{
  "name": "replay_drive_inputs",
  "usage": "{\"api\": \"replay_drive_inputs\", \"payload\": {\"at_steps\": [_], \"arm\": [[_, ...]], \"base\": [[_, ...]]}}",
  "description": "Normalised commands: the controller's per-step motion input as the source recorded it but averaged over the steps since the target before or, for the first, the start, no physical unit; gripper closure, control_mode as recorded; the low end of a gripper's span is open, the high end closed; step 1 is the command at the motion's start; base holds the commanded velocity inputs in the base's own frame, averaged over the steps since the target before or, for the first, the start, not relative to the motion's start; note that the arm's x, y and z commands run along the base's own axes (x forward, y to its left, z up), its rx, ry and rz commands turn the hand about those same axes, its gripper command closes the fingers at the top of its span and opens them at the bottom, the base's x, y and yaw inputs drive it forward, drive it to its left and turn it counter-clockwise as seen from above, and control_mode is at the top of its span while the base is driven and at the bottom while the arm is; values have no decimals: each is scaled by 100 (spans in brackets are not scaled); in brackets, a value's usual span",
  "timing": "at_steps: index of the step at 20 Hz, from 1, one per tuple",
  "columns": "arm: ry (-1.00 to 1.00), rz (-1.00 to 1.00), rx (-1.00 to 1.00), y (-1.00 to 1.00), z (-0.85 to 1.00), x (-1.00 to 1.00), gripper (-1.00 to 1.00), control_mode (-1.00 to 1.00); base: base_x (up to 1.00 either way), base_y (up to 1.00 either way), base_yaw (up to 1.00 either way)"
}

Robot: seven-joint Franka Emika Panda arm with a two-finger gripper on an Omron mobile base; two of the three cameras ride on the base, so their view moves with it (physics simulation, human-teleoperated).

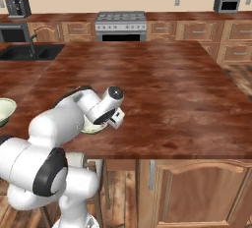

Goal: Take the smaller bowl and place it next to the appetizer plate on the dining counter , and place the larger bowl next to the plate with cooked food.

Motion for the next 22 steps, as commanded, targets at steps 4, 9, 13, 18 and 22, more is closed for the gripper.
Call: {"api": "replay_drive_inputs", "payload": {"at_steps": [4,9,13,18,22], "arm": [[11,7,-9,-28,100,-76,-100,-100],[1,10,-4,-24,96,-94,-100,-100],[-2,15,-1,-26,49,-87,-100,-100],[-14,17,0,-7,21,-87,-100,-100],[-20,13,0,0,12,-74,-100,-100]], "base": [[0,0,0],[0,0,0],[0,0,0],[0,0,0],[0,0,0]]}}
